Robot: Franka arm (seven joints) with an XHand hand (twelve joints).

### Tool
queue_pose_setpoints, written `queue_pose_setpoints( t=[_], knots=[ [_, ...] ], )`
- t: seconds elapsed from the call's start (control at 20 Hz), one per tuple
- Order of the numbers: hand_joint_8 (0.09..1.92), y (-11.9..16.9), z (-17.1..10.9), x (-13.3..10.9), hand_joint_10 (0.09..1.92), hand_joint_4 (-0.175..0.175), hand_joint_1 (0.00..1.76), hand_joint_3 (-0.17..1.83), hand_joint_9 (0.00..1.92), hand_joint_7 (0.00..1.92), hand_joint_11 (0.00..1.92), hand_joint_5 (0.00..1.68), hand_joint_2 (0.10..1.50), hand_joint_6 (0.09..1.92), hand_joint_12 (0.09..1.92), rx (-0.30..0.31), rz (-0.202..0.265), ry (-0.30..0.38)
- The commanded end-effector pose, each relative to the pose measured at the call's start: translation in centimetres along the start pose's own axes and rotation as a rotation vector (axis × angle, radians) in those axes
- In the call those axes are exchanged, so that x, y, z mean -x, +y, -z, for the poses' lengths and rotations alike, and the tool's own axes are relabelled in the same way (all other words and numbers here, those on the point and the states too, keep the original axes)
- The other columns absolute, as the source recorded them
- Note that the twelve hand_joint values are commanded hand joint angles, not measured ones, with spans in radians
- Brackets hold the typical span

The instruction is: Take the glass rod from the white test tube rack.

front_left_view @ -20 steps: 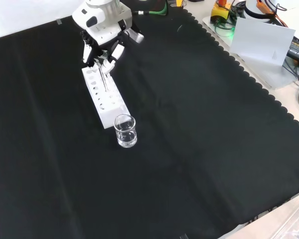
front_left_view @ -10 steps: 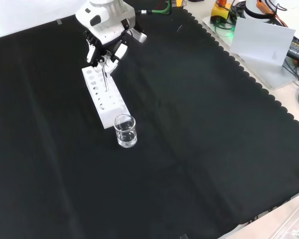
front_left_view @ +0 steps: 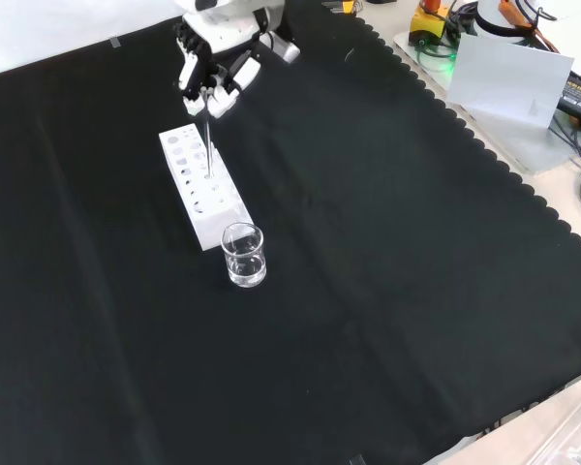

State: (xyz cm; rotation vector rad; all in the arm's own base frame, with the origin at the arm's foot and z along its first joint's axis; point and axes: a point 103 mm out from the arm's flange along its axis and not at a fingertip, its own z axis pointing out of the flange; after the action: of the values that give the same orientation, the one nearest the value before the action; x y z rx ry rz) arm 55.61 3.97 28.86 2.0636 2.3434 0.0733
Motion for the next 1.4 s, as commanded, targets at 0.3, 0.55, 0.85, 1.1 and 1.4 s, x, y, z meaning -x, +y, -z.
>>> queue_pose_setpoints(
  t=[0.3,0.55,0.85,1.1,1.4],
  knots=[
    [0.94,-1.9,5.0,-1.6,0.68,-0.175,1.21,-0.17,1.86,1.58,1.88,1.21,1.10,0.65,0.66,-0.005,-0.040,-0.114],
    [0.93,-2.7,7.0,-1.9,0.68,-0.175,1.22,-0.17,1.87,1.59,1.88,1.23,1.09,0.63,0.67,-0.006,-0.044,-0.098],
    [0.92,-3.9,8.2,-1.9,0.67,-0.175,1.22,-0.17,1.88,1.60,1.88,1.25,1.09,0.59,0.67,0.021,-0.047,-0.083],
    [0.92,-4.9,8.5,-2.5,0.67,-0.175,1.22,-0.17,1.88,1.60,1.88,1.25,1.08,0.59,0.68,0.036,-0.027,-0.084],
    [0.92,-5.1,8.8,-3.6,0.67,-0.175,1.22,-0.17,1.88,1.60,1.88,1.25,1.08,0.58,0.68,0.041,-0.005,-0.098]
  ],
)
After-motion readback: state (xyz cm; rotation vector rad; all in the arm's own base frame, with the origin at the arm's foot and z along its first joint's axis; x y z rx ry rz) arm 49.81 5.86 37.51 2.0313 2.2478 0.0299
